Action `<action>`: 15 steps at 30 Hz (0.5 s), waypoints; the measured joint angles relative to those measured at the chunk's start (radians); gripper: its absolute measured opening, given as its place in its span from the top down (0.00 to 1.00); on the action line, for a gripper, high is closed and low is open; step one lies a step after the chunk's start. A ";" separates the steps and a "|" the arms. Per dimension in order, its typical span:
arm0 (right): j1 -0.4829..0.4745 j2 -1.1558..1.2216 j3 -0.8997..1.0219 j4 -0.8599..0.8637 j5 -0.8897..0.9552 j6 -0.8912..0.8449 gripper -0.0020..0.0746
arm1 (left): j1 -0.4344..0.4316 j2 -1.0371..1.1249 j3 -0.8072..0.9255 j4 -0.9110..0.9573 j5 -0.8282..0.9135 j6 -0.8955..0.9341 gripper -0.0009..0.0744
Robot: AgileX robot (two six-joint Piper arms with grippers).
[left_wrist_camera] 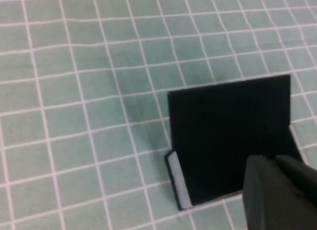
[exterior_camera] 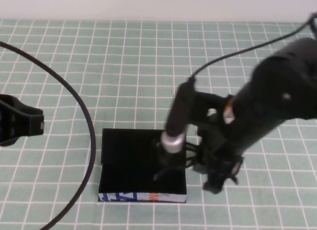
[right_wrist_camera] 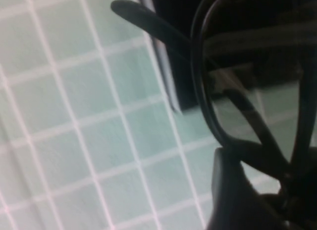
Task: Return glasses to glasses case
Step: Place the glasses in the glasses case
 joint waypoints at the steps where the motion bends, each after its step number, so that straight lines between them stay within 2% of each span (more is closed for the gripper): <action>1: 0.016 0.011 -0.018 0.000 0.009 0.014 0.64 | 0.000 0.000 0.000 0.006 -0.002 0.000 0.99; 7: 0.079 0.142 -0.184 0.000 0.073 0.075 0.64 | 0.000 0.000 0.000 0.073 -0.018 -0.009 0.99; 15: 0.090 0.345 -0.322 0.008 0.078 0.066 0.64 | 0.000 -0.022 0.000 0.199 -0.018 -0.083 0.99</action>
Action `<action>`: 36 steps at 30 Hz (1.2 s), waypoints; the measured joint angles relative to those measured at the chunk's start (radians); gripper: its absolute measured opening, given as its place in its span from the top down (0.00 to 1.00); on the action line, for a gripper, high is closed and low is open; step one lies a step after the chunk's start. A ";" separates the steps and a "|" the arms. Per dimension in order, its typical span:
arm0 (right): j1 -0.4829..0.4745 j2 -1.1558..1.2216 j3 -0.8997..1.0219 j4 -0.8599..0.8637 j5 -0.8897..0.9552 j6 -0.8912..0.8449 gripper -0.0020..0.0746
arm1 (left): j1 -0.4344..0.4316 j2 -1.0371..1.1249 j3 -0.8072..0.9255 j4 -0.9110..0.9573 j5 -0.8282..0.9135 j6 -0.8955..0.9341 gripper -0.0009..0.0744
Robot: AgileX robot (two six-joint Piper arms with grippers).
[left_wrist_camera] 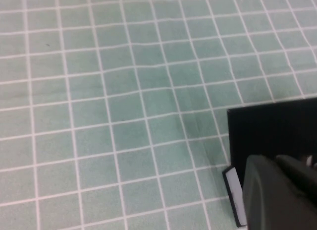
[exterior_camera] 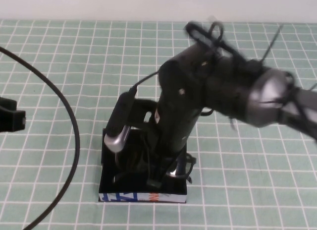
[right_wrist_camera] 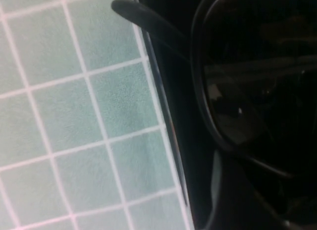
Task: Return glasses to glasses case
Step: Place the glasses in the glasses case
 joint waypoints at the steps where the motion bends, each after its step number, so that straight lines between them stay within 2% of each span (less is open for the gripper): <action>1: 0.000 0.019 -0.005 0.000 0.000 -0.008 0.64 | 0.000 -0.007 0.000 0.007 0.000 -0.008 0.99; 17: 0.000 0.160 -0.053 0.003 -0.071 -0.031 0.63 | 0.000 -0.025 0.000 0.035 0.007 -0.018 0.99; 20: 0.000 0.162 -0.053 0.004 -0.071 -0.033 0.58 | 0.000 -0.025 0.000 0.035 0.007 -0.018 0.99; 26: 0.000 0.162 -0.053 0.006 -0.071 -0.033 0.39 | 0.000 -0.025 0.000 0.037 0.007 -0.019 0.99; 33: 0.000 0.162 -0.072 0.006 -0.066 -0.034 0.37 | 0.000 -0.025 0.000 0.037 0.007 -0.020 0.99; 36: 0.000 0.162 -0.107 0.006 -0.031 -0.034 0.41 | 0.000 -0.025 0.000 0.042 0.007 -0.020 0.99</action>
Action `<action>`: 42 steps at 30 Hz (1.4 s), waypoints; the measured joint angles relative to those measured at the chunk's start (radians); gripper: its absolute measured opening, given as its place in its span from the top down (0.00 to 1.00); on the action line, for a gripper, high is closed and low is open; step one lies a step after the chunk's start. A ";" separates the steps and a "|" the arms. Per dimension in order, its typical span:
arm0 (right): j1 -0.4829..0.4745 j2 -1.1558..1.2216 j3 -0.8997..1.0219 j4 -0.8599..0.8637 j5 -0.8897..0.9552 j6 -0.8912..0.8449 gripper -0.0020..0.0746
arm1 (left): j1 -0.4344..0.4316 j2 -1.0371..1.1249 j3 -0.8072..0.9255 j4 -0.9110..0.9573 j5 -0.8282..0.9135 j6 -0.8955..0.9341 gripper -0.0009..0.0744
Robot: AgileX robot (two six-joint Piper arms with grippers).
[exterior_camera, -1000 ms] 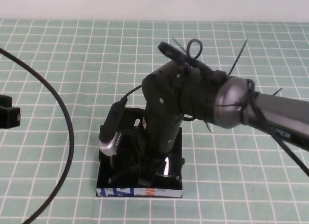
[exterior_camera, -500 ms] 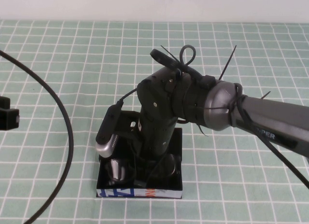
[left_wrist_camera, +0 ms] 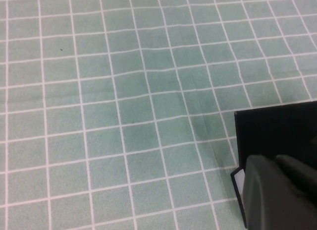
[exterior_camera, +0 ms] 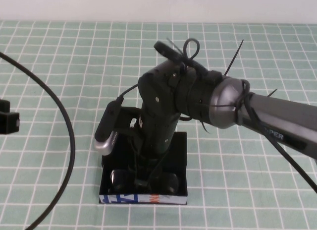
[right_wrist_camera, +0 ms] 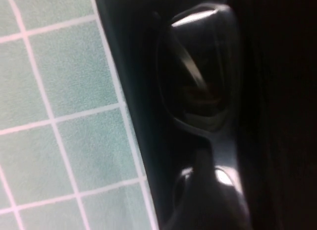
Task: Return glasses to glasses case
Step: Place the glasses in the glasses case, then close the glasses case
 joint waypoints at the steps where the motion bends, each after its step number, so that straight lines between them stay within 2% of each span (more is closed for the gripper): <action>1: 0.000 0.000 -0.020 0.000 0.018 0.000 0.43 | 0.000 0.000 0.000 0.000 0.000 0.000 0.99; 4: 0.000 0.000 -0.090 -0.008 0.093 0.000 0.60 | 0.000 0.000 0.000 0.003 0.002 0.000 0.99; 7: 0.000 0.000 -0.166 -0.033 0.135 0.027 0.85 | 0.000 0.000 0.000 0.009 0.004 0.000 0.99; 10: 0.000 -0.020 -0.199 -0.057 0.138 0.078 0.95 | 0.000 0.013 0.000 0.018 -0.013 0.000 0.99; 14: -0.008 -0.070 -0.196 -0.062 0.146 0.128 0.98 | 0.000 0.039 0.000 0.020 -0.038 0.012 0.99; 20: -0.033 -0.218 -0.085 -0.036 0.147 0.174 0.98 | 0.000 0.066 0.000 -0.059 -0.056 0.196 0.99; 27: -0.038 -0.436 0.249 0.019 0.135 0.260 0.98 | 0.000 0.106 -0.042 -0.175 -0.085 0.395 0.99; 32: -0.040 -0.580 0.509 0.045 -0.042 0.333 0.98 | -0.002 0.174 -0.112 -0.227 -0.066 0.465 0.99; 35: -0.040 -0.646 0.592 0.007 -0.173 0.373 0.98 | -0.002 0.218 -0.129 -0.336 0.011 0.554 0.99; 37: -0.040 -0.669 0.611 -0.052 -0.238 0.386 0.99 | -0.002 0.236 -0.115 -0.482 0.076 0.666 0.99; 40: -0.046 -0.674 0.611 -0.160 -0.312 0.453 0.99 | -0.002 0.243 -0.025 -0.701 0.100 0.828 0.99; 42: -0.073 -0.664 0.594 -0.202 -0.342 0.529 0.99 | -0.002 0.243 0.054 -0.767 0.083 0.898 0.99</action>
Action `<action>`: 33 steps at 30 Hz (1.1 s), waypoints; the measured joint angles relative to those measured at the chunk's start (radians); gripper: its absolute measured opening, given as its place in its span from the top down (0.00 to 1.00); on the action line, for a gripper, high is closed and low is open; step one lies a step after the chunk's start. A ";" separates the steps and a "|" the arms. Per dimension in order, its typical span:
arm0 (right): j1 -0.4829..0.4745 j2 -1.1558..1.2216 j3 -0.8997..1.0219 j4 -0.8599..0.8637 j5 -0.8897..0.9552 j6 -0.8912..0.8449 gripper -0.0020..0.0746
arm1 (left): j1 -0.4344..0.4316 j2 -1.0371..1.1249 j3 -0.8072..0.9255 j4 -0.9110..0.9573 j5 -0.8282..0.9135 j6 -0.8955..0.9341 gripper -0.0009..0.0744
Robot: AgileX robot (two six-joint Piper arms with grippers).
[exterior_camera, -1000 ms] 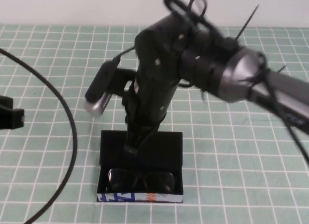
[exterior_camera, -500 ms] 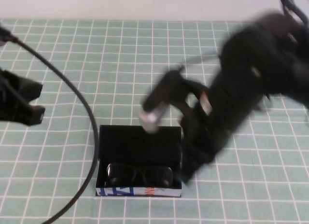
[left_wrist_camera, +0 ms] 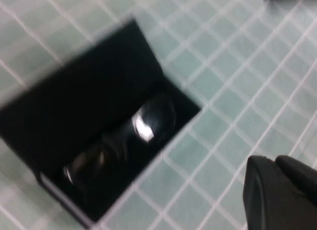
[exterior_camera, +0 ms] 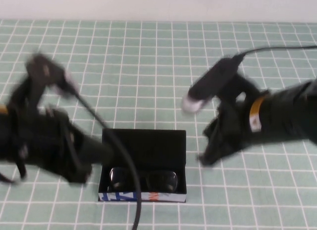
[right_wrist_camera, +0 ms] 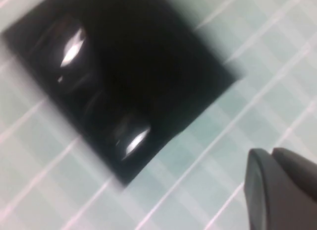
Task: Return glasses to glasses case
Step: Close the glasses case
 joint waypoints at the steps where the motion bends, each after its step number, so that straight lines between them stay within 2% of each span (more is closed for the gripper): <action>1: -0.025 0.010 -0.013 -0.007 -0.018 0.033 0.99 | 0.000 0.000 0.048 -0.018 -0.024 0.021 0.99; 3: -0.083 0.038 -0.038 0.003 -0.053 0.067 0.99 | 0.000 0.001 0.139 -0.034 -0.080 0.048 0.99; 6: -0.193 0.105 -0.086 0.123 -0.090 0.030 0.99 | 0.000 0.002 0.271 -0.091 -0.187 0.108 0.99; 12: -0.354 0.299 -0.253 0.650 0.000 -0.393 0.99 | 0.000 0.002 0.465 -0.411 -0.372 0.329 0.99; 15: -0.393 0.429 -0.358 0.814 0.091 -0.499 0.99 | 0.000 0.006 0.500 -0.516 -0.419 0.393 0.99; 19: -0.397 0.579 -0.504 0.902 0.166 -0.545 0.99 | -0.021 0.042 0.507 -0.577 -0.423 0.434 0.99; 25: -0.397 0.723 -0.680 0.962 0.234 -0.556 0.99 | -0.161 0.147 0.507 -0.672 -0.521 0.485 0.99; 29: -0.397 0.760 -0.721 0.966 0.241 -0.556 0.99 | -0.242 0.206 0.507 -0.789 -0.596 0.569 0.99; 33: -0.397 0.788 -0.727 0.973 0.265 -0.579 0.99 | -0.271 0.256 0.507 -0.949 -0.634 0.715 0.99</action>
